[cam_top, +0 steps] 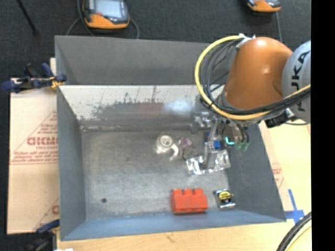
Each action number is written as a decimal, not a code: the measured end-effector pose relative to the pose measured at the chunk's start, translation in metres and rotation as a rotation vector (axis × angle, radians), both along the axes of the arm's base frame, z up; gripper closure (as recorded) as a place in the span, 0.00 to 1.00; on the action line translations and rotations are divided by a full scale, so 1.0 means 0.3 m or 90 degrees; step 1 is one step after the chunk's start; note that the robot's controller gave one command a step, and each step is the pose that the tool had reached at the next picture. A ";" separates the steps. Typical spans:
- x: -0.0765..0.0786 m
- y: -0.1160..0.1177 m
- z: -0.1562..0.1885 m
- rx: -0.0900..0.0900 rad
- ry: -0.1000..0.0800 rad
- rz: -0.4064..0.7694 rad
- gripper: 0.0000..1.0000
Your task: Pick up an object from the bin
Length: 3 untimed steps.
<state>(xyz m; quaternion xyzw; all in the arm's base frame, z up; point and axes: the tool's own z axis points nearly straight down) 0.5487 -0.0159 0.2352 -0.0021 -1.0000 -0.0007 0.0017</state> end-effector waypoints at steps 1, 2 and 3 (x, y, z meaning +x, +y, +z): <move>0.084 -0.291 -0.477 -0.002 0.001 0.003 0.00; 0.061 -0.438 -0.548 -0.002 -0.005 0.126 0.00; 0.061 -0.437 -0.549 -0.002 -0.004 0.126 1.00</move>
Offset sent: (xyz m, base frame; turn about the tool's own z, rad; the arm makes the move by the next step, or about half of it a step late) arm 0.0265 -0.0836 -0.1394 -0.0103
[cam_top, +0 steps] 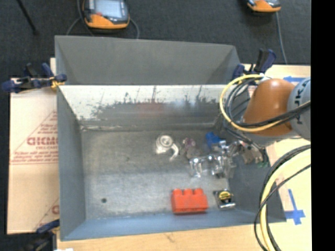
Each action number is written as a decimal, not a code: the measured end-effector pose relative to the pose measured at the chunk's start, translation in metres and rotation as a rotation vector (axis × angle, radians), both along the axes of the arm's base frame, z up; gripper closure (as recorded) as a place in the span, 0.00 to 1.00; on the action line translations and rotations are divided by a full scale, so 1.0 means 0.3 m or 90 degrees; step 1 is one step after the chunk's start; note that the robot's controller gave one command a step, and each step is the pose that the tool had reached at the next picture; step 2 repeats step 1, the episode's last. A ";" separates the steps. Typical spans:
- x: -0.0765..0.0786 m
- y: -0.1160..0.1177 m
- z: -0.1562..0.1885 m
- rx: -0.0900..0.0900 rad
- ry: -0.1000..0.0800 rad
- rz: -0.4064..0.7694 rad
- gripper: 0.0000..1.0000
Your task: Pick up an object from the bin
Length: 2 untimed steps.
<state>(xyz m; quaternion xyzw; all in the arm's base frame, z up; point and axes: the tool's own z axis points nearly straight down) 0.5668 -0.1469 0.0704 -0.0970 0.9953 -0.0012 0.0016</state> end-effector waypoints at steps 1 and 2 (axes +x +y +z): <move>0.016 0.024 0.497 -0.002 -0.004 0.069 1.00; 0.016 0.024 0.497 -0.002 -0.004 0.069 1.00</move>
Offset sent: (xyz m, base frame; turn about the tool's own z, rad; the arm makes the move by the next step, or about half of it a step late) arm 0.0028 0.0087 0.1448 -0.1102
